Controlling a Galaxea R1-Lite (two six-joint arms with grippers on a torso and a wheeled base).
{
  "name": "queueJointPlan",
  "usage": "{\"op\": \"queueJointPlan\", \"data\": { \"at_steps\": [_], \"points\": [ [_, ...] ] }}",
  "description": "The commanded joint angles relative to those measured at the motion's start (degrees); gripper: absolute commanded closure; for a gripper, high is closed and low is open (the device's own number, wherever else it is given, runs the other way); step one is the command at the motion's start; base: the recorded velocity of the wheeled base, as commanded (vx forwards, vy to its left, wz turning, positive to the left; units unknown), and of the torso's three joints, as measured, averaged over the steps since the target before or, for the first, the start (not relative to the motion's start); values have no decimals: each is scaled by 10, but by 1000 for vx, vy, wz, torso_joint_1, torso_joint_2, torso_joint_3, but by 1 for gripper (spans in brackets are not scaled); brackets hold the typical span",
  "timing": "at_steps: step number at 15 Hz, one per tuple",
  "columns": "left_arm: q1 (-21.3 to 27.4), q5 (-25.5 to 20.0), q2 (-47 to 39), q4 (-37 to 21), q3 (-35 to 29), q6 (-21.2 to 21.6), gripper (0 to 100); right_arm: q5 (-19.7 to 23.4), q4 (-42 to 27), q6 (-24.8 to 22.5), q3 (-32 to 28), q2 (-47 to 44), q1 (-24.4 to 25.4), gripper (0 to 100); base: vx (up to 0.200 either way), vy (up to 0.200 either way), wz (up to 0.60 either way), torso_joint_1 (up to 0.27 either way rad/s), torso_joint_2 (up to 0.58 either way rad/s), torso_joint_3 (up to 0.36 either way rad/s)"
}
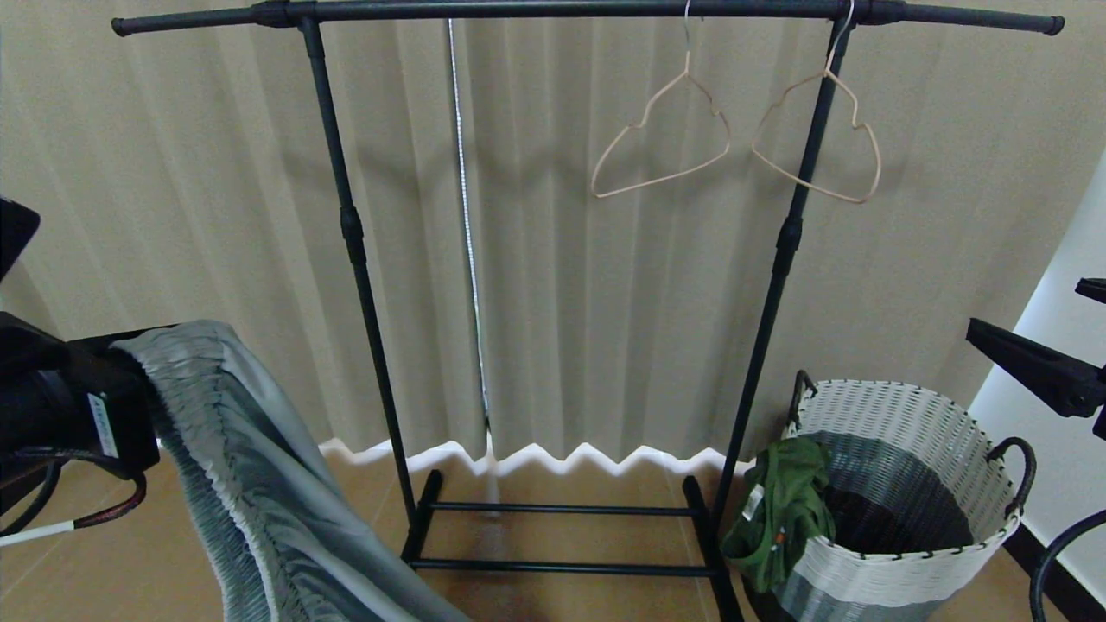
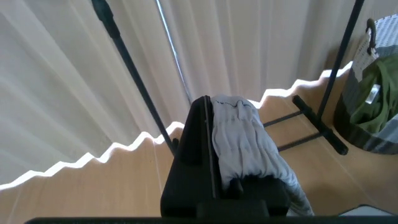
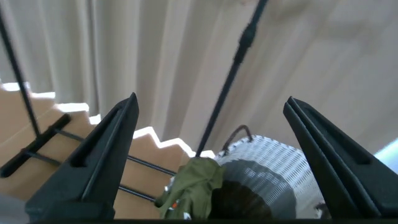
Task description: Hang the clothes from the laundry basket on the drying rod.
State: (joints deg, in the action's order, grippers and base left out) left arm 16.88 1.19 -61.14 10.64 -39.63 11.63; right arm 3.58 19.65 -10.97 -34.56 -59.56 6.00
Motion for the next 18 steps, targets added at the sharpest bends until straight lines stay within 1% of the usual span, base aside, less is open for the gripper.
{"op": "queueJointPlan", "data": {
  "at_steps": [1,3,5,8,10,11,12,14,18],
  "points": [
    [0,0,-2,1,3,2,100,0,-1,0,-1,-3,-5,0,0,0,0,27,-85,-22],
    [0,0,-3,1,8,6,100,-2,-3,-1,1,-6,-13,0,0,0,0,114,-256,-176],
    [1,0,1,2,16,12,100,-2,-2,-1,-2,-16,-35,0,0,0,0,163,-122,-239],
    [3,0,7,2,22,18,100,-2,-3,-1,-2,-20,-50,0,0,0,0,172,-585,-259],
    [3,0,15,3,31,39,100,-2,-2,-1,-2,-24,-55,0,0,0,0,29,-537,-259],
    [4,-1,18,13,38,44,100,-2,-3,-1,-2,-24,-55,0,0,0,0,115,-491,-246],
    [3,0,20,45,55,52,100,-2,-3,-1,-1,-24,-55,0,0,0,0,295,-481,-261],
    [1,0,21,80,77,58,100,-2,-3,-1,-1,-25,-55,0,0,0,0,364,-469,-266],
    [1,-1,24,81,75,58,100,-2,-3,-2,2,-28,-55,0,0,0,0,257,-479,-255]
  ]
}}
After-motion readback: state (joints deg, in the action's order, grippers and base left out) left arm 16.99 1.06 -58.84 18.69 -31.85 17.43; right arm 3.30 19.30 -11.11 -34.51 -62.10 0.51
